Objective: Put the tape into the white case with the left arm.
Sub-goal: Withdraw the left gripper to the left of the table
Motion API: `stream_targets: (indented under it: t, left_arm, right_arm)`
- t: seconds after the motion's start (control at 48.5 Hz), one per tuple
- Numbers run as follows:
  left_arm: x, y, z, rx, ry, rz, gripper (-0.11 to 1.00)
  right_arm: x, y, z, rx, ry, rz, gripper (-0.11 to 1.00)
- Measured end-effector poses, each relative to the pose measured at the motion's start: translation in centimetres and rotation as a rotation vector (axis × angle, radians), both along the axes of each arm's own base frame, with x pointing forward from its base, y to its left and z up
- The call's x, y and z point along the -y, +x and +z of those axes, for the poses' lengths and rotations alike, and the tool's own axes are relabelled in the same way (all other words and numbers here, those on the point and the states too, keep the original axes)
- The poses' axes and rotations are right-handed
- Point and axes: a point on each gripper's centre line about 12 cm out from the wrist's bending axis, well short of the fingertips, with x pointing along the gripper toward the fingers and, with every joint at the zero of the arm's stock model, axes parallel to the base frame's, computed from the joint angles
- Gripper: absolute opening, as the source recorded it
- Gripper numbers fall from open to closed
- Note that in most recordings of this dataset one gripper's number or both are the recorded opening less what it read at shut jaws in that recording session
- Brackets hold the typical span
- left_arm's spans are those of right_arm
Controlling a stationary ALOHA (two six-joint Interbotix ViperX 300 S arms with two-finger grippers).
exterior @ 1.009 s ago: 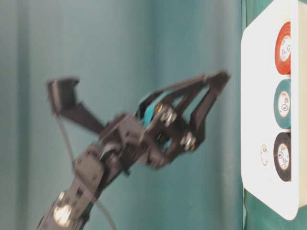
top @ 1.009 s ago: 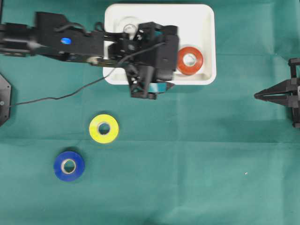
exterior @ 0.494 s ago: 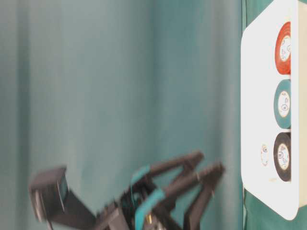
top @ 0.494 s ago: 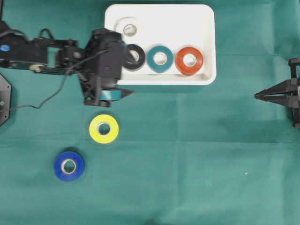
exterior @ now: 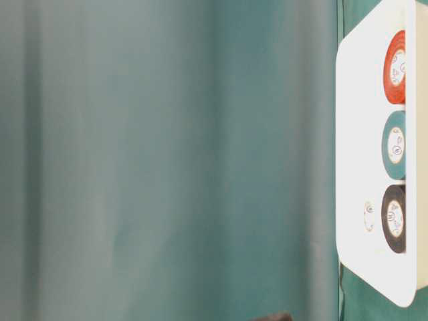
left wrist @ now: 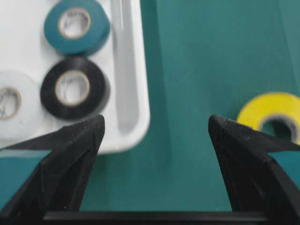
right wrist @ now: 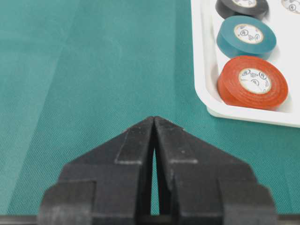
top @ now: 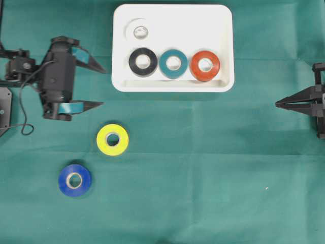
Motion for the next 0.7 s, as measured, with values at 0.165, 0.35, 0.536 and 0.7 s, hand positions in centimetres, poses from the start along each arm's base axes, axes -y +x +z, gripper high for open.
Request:
stream_targets:
  t: [0.165,0.35,0.536,0.7]
  left_arm:
    - [0.4,-1.2,-0.5,0.008,0.001,-0.012,0.91]
    - [1.4,-1.3,-0.5,0.009,0.001,-0.049,0.91]
    - [2.4,-1.7,-0.8,-0.011,-0.001,-0.089,0.91]
    - [3.3,-2.5,-0.7,-0.015,-0.002,-0.125,0.91]
  right_arm:
    - [0.0,0.0,0.0,0.000,0.000,0.000,-0.09]
    - [0.0,0.0,0.0,0.000,0.000,0.000,-0.09]
    - [0.0,0.0,0.0,-0.002,0.000,0.000,-0.09]
    - [0.0,0.0,0.0,0.000,0.000,0.000,-0.09]
